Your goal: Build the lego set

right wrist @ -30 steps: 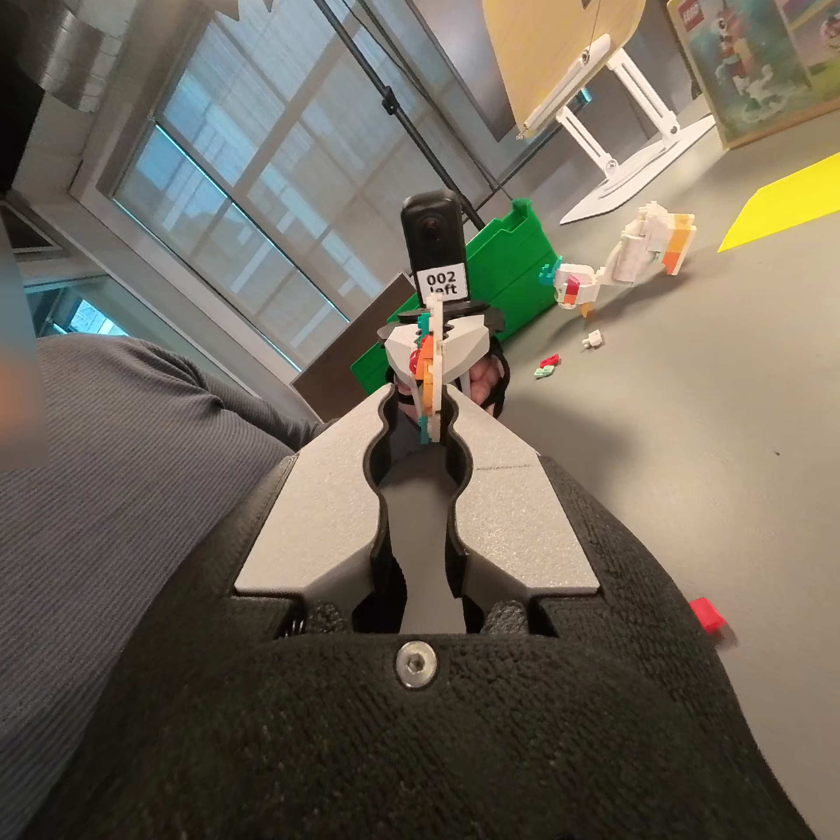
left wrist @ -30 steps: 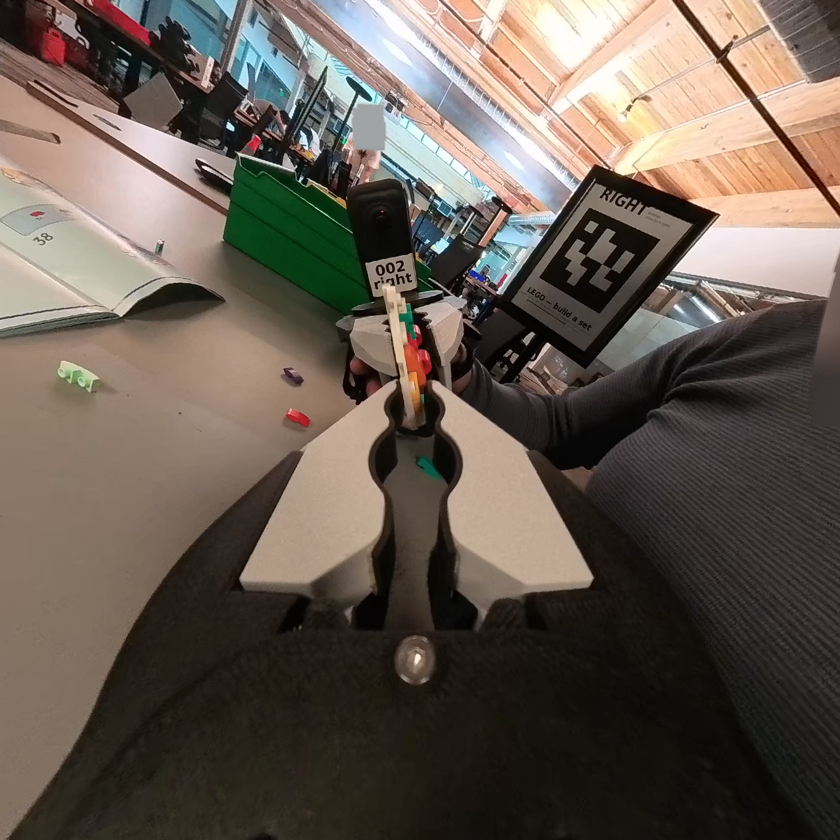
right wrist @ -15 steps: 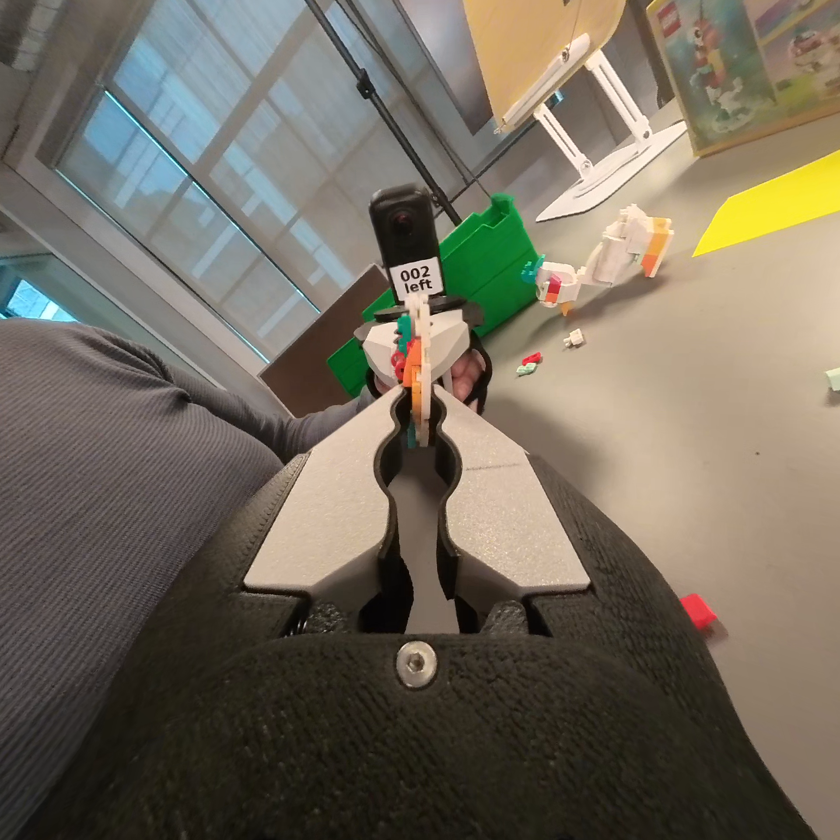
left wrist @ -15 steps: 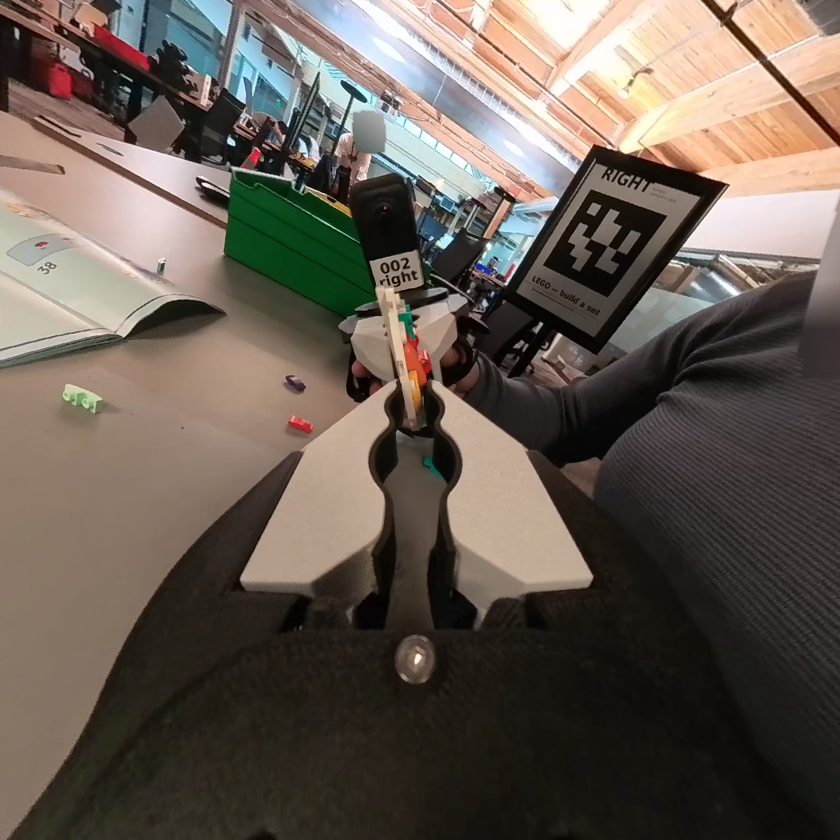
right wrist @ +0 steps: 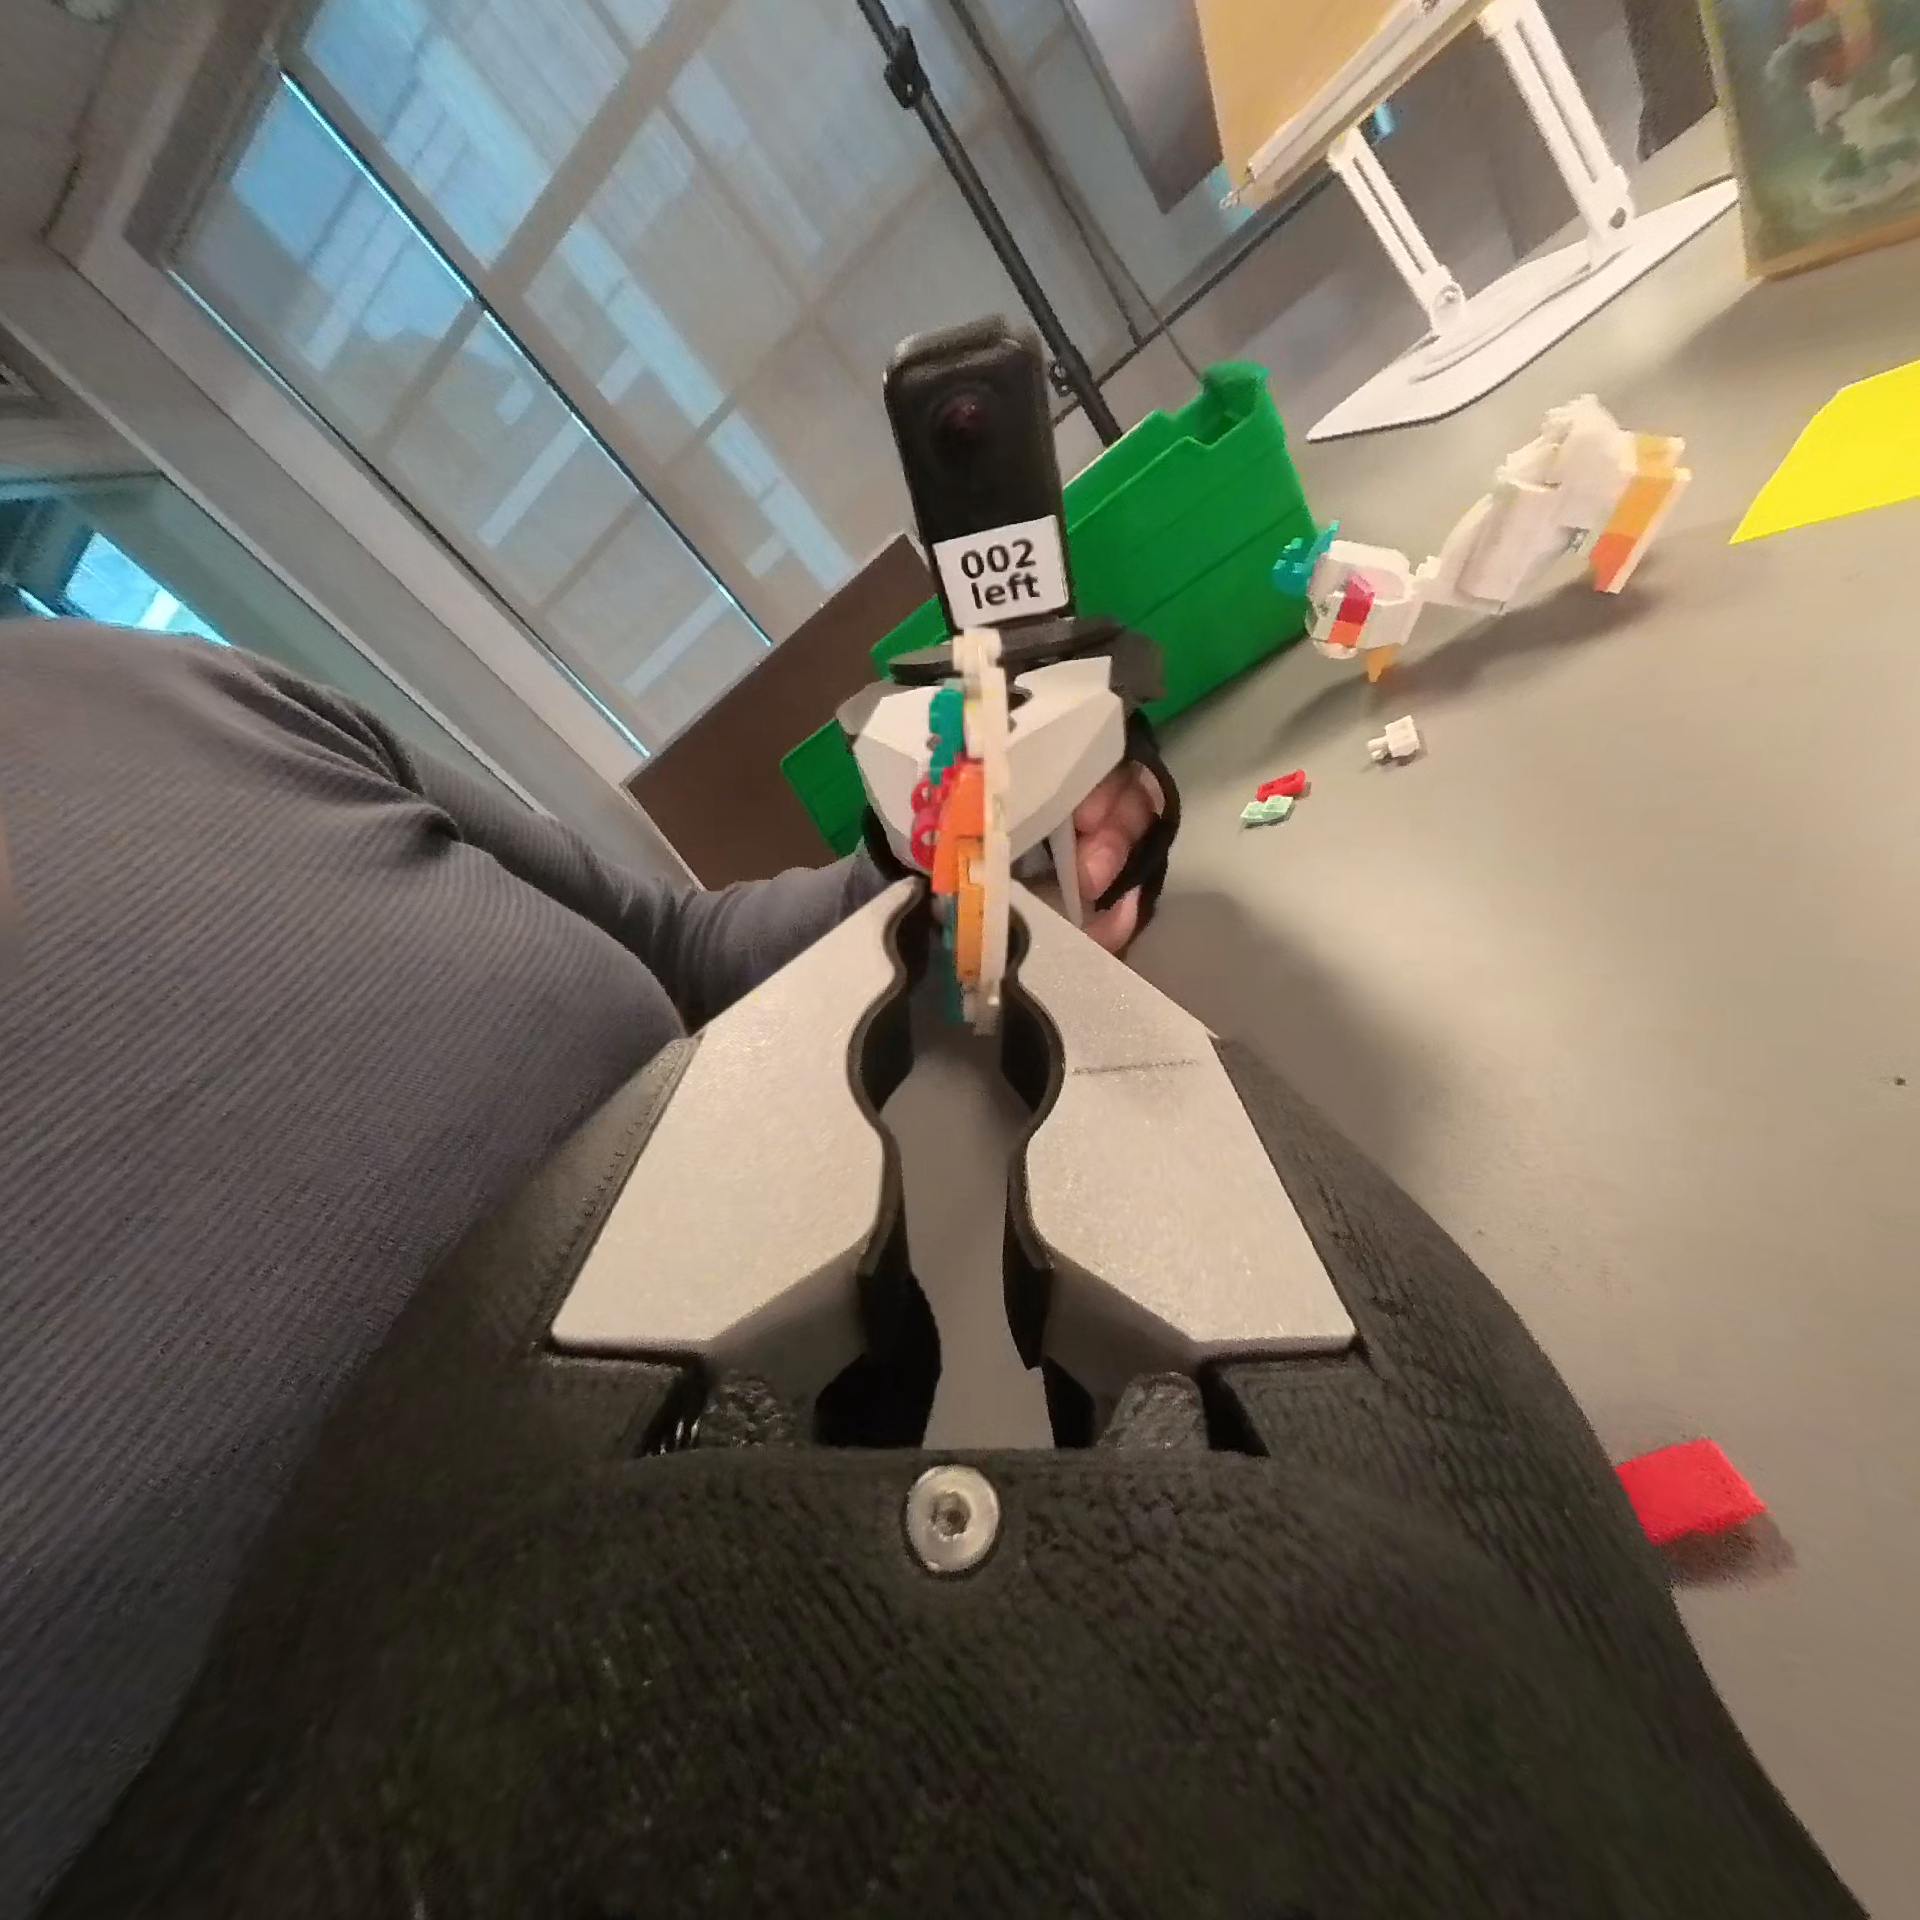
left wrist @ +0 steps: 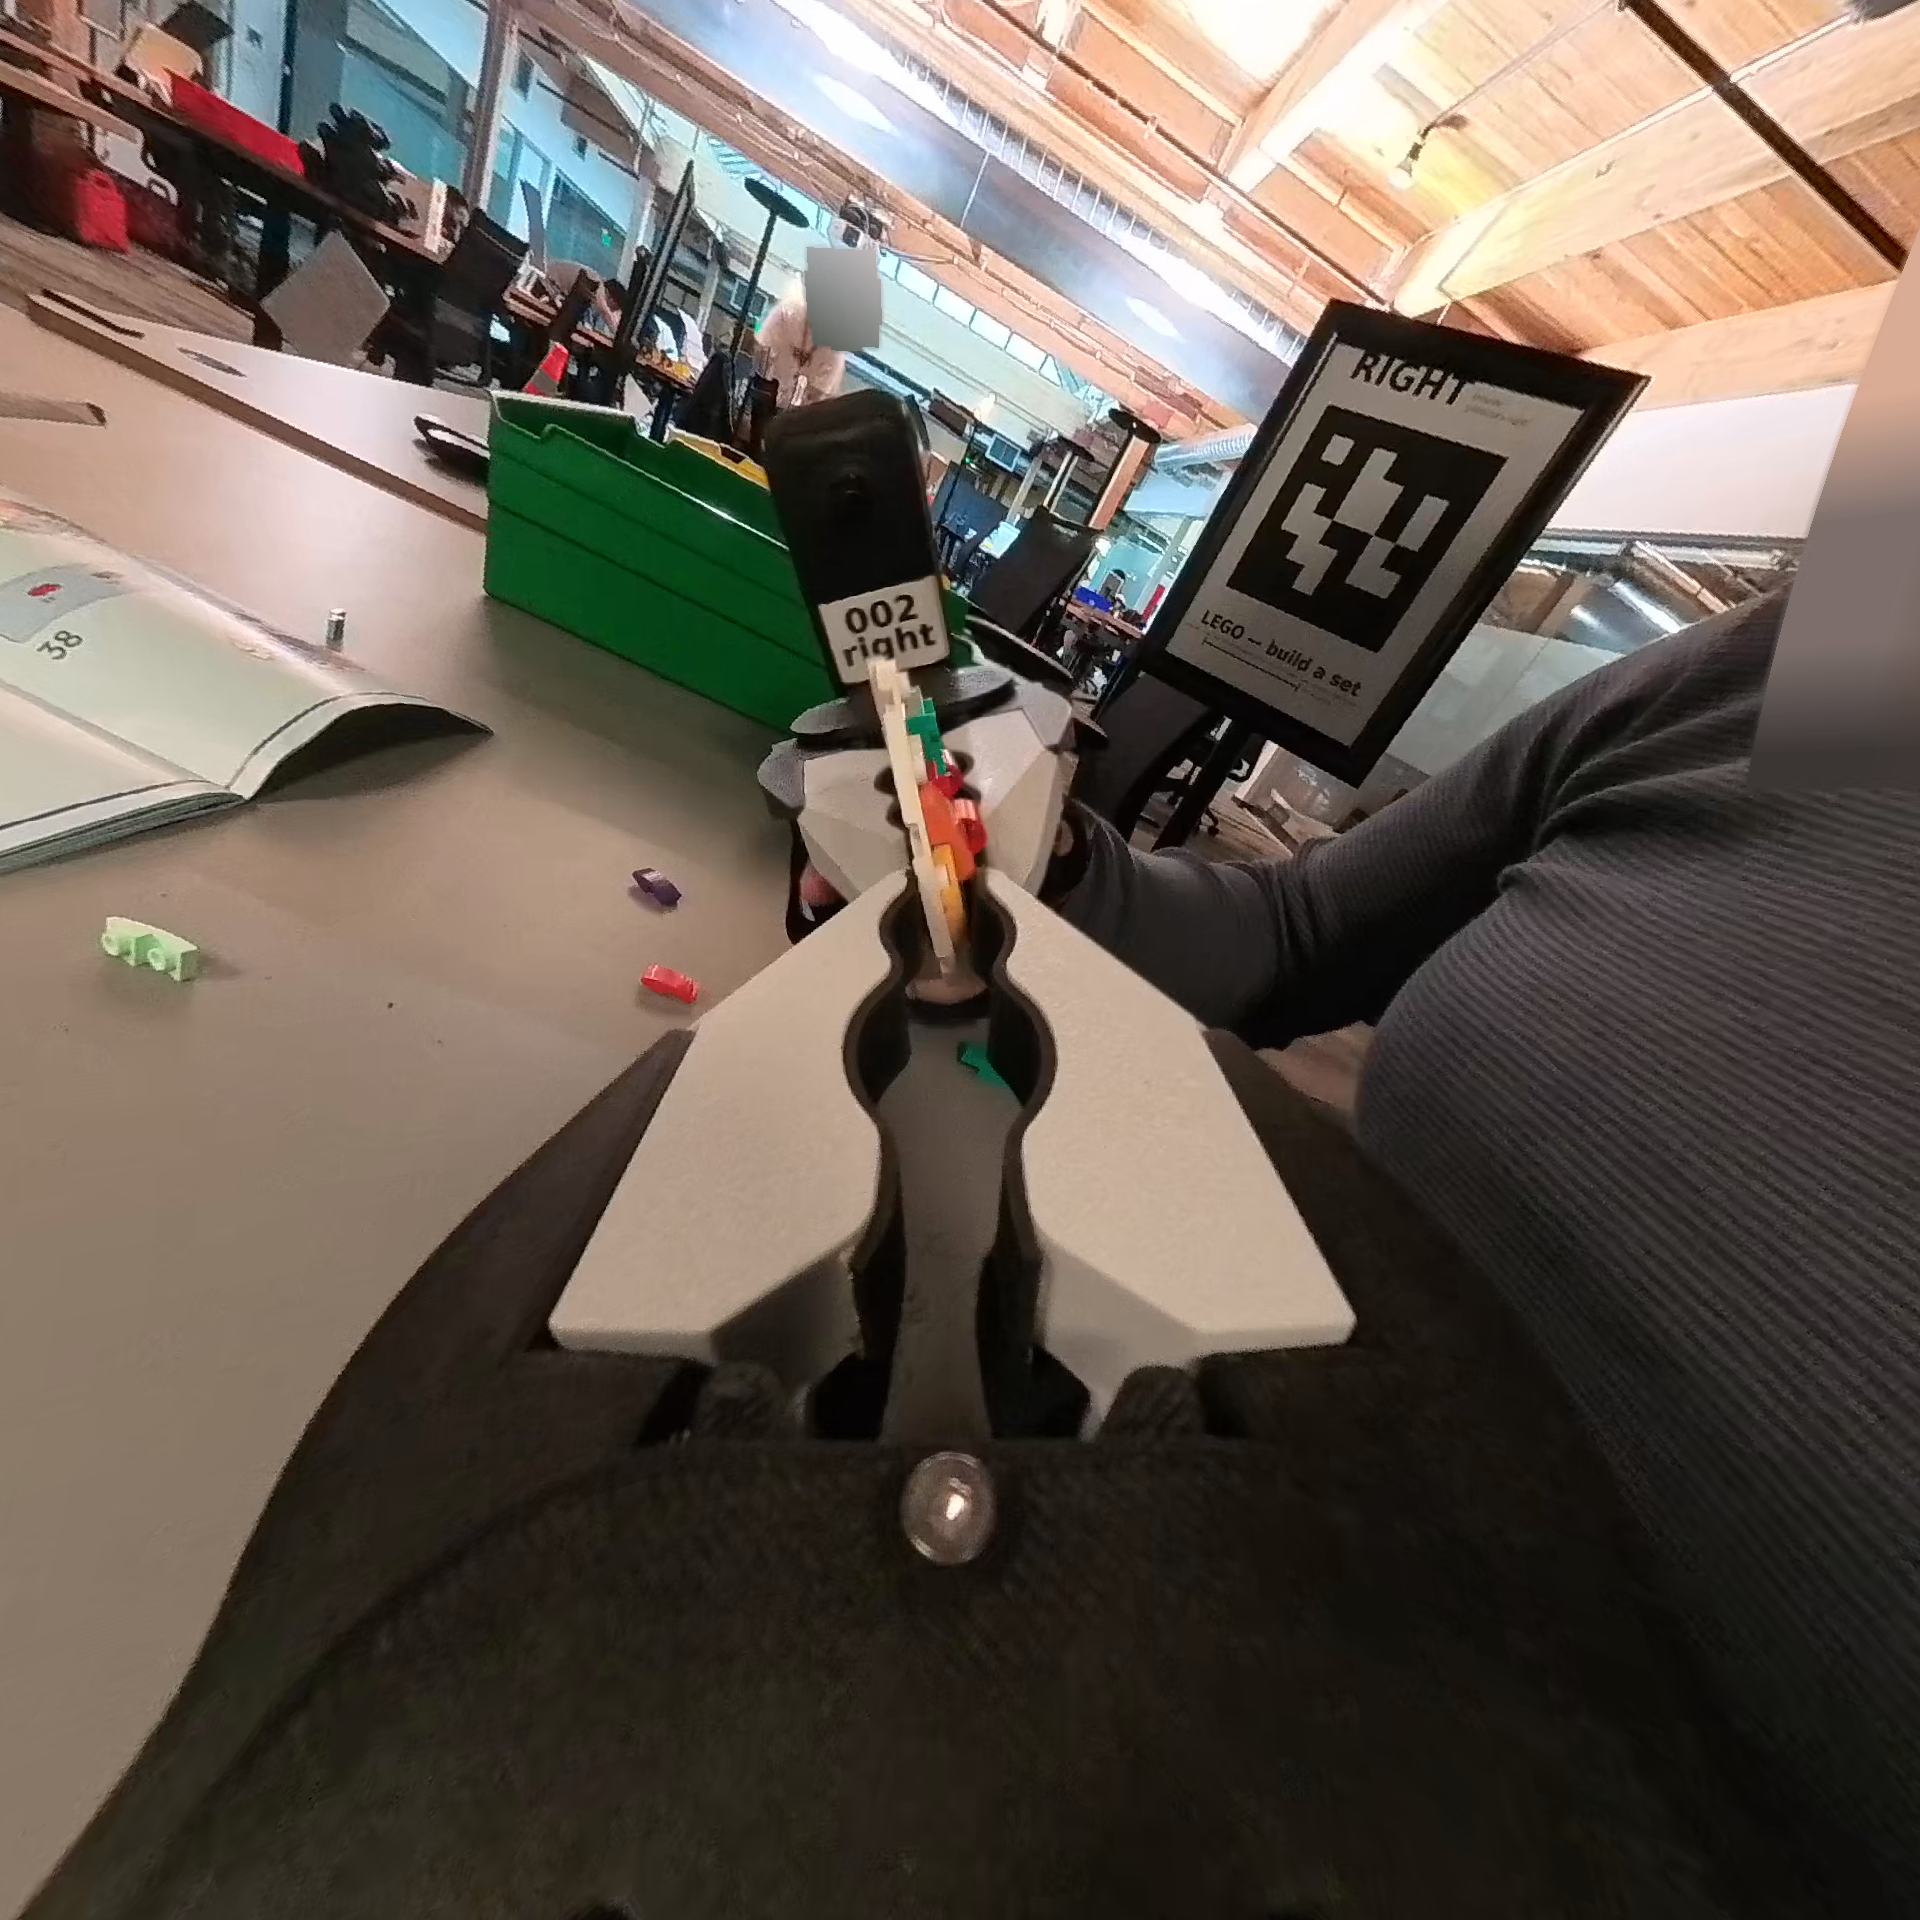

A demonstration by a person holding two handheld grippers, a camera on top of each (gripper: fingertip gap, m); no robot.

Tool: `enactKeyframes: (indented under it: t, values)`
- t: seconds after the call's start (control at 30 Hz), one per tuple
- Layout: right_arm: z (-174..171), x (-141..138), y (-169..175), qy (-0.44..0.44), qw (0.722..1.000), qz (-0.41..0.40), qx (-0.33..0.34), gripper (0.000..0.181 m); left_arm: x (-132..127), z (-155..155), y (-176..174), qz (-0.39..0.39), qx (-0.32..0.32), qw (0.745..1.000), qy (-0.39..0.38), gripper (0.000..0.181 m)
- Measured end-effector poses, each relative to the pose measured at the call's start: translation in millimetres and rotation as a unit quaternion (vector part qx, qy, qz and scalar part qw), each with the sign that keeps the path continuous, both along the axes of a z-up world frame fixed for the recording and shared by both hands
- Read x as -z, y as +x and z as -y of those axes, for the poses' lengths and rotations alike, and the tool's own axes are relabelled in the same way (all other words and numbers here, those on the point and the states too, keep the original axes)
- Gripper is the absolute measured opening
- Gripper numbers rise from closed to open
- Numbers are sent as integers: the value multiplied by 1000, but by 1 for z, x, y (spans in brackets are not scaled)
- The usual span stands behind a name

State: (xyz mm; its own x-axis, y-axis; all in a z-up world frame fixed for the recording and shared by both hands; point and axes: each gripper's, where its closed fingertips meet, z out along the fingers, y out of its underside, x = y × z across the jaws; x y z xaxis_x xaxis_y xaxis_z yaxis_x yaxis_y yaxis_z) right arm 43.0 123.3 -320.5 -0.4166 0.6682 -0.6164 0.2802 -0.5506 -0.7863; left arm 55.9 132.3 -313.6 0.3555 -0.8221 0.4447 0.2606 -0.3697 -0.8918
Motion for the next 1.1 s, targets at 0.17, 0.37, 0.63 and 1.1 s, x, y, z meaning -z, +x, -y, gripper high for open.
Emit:
enactKeyframes:
  t: [0.17,0.37,0.63,1.1]
  values:
    - [-3,2,0,8,1000,3,8,5,1,-1,0,-5,-6,1000,0,7]
    - [-4,3,2,25,1000,-1,10,4,2,-3,2,-13,-20,1000,2,7]
    - [3,13,2,72,997,11,-2,5,-15,-3,-5,15,-49,998,39,48]
    - [15,20,1,101,994,21,-25,5,-4,-2,8,-33,-45,998,33,8]
